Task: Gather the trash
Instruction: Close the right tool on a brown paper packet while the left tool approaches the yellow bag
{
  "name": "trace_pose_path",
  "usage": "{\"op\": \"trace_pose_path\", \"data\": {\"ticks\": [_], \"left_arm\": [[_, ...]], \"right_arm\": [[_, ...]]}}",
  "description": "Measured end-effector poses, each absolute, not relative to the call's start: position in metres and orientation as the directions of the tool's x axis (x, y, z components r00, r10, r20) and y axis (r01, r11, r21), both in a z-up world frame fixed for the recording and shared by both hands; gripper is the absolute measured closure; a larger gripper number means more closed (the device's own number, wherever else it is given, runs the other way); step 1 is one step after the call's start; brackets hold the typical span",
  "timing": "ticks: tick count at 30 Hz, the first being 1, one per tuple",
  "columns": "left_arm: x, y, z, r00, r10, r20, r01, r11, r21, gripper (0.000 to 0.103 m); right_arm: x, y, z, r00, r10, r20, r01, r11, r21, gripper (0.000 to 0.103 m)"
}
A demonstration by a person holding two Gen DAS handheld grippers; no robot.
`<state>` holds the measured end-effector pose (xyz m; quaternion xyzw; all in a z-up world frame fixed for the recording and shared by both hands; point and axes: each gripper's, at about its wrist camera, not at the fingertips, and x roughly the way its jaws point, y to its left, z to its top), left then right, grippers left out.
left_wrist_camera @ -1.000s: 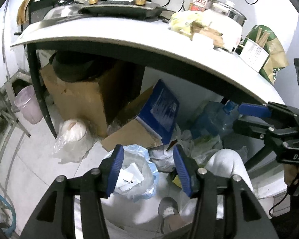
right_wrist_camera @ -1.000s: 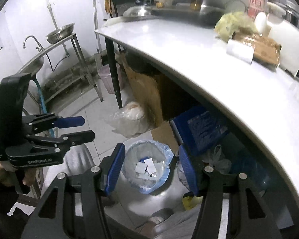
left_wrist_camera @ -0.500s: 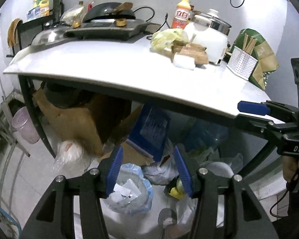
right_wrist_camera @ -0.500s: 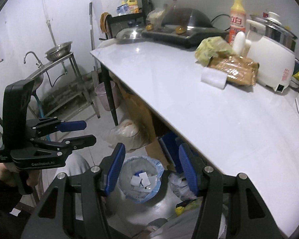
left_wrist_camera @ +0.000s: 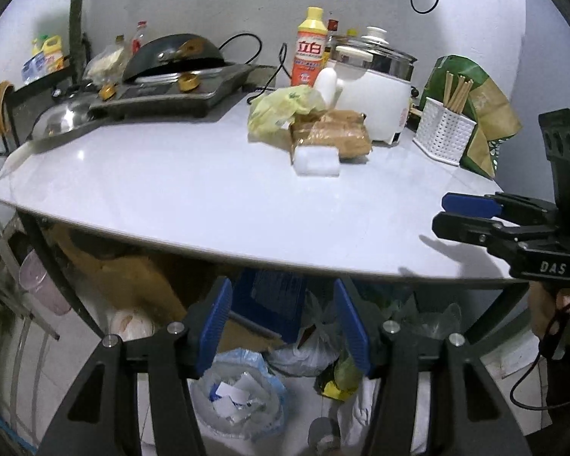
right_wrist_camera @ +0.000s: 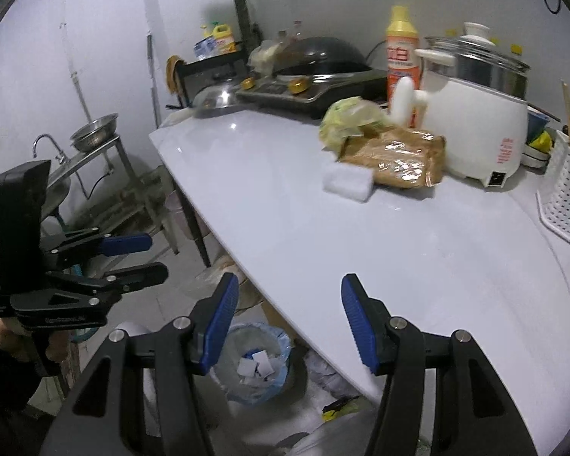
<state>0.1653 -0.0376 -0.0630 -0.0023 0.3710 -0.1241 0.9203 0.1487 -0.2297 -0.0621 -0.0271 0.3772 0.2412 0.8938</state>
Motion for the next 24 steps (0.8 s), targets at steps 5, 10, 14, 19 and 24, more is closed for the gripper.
{"op": "trace_pose_path", "data": {"ticks": [5,10,14,19,24], "left_arm": [[0.184,-0.051,-0.056,0.697,-0.24,-0.676,0.25,0.964,-0.085,0.047],[0.202,-0.061,-0.053,0.695,-0.252,-0.674,0.274,0.959,-0.075,0.046],[0.218,-0.066,-0.053,0.695,-0.251,-0.674,0.281,0.957,-0.067,0.045],[0.247,-0.069,-0.047,0.7,-0.258,-0.666,0.292,0.954,-0.063,0.045],[0.277,-0.071,-0.038,0.704,-0.282,-0.652,0.309,0.948,-0.077,0.038]], "right_arm": [[0.17,-0.249,-0.061,0.618,0.394,-0.68,-0.423,0.896,0.136,0.049],[0.191,-0.266,-0.06,0.633,0.378,-0.675,-0.392,0.909,0.142,0.049],[0.204,-0.275,-0.064,0.633,0.378,-0.675,-0.376,0.913,0.158,0.049],[0.229,-0.287,-0.069,0.626,0.381,-0.68,-0.349,0.917,0.193,0.049],[0.256,-0.293,-0.07,0.617,0.377,-0.69,-0.326,0.921,0.212,0.049]]}}
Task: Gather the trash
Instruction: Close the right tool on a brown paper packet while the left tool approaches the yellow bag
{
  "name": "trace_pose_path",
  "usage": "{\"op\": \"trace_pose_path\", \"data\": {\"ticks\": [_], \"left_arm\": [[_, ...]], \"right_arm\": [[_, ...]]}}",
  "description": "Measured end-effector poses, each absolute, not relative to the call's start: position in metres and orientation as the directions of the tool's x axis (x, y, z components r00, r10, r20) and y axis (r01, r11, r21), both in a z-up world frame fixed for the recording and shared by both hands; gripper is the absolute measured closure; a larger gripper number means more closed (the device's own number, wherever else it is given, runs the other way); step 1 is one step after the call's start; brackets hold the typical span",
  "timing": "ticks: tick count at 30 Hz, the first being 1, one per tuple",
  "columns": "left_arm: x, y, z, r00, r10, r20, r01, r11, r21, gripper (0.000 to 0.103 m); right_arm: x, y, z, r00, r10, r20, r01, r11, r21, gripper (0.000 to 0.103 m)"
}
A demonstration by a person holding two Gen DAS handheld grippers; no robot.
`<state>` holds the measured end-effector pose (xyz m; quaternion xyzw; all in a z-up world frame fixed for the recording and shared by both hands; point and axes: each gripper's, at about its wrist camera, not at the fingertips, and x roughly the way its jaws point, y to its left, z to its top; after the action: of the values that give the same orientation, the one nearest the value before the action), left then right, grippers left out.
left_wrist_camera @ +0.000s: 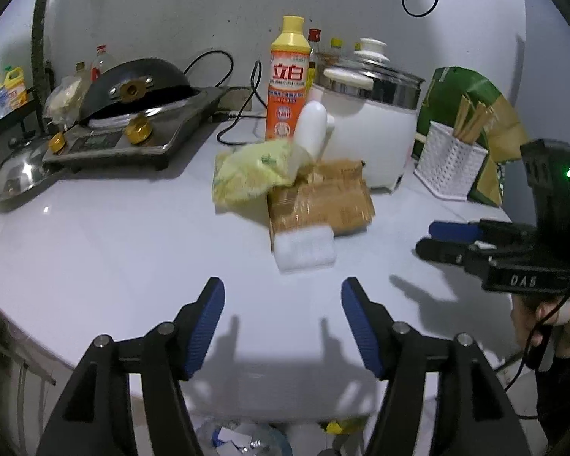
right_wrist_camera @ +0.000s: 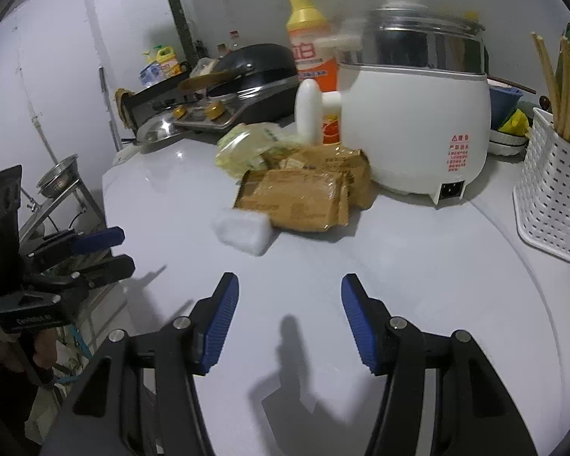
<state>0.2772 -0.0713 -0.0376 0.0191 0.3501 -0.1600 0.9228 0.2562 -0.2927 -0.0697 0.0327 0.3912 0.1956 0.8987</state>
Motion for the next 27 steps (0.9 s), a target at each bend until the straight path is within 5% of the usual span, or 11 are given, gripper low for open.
{"op": "trace_pose_path", "data": {"ticks": [3,10,24,27], "left_arm": [[0.295,-0.075,-0.033,0.709,-0.283,-0.646,0.323,0.945,-0.059,0.037],[0.333,-0.089,-0.02,0.739,-0.296,-0.605,0.354,0.935,-0.024,0.015],[0.4,-0.108,-0.038,0.714,-0.269,-0.646,0.386,0.921,0.044,0.015],[0.403,-0.109,-0.044,0.701,-0.27,-0.66,0.397,0.917,0.047,0.027]], "right_arm": [[0.27,-0.295,-0.071,0.613,0.376,-0.695,-0.311,0.923,0.225,0.049],[0.303,-0.299,-0.075,0.604,0.385,-0.698,-0.298,0.921,0.251,0.043],[0.367,-0.298,-0.096,0.536,0.439,-0.721,-0.22,0.897,0.383,0.043],[0.374,-0.294,-0.1,0.529,0.432,-0.73,-0.216,0.901,0.377,0.043]]}}
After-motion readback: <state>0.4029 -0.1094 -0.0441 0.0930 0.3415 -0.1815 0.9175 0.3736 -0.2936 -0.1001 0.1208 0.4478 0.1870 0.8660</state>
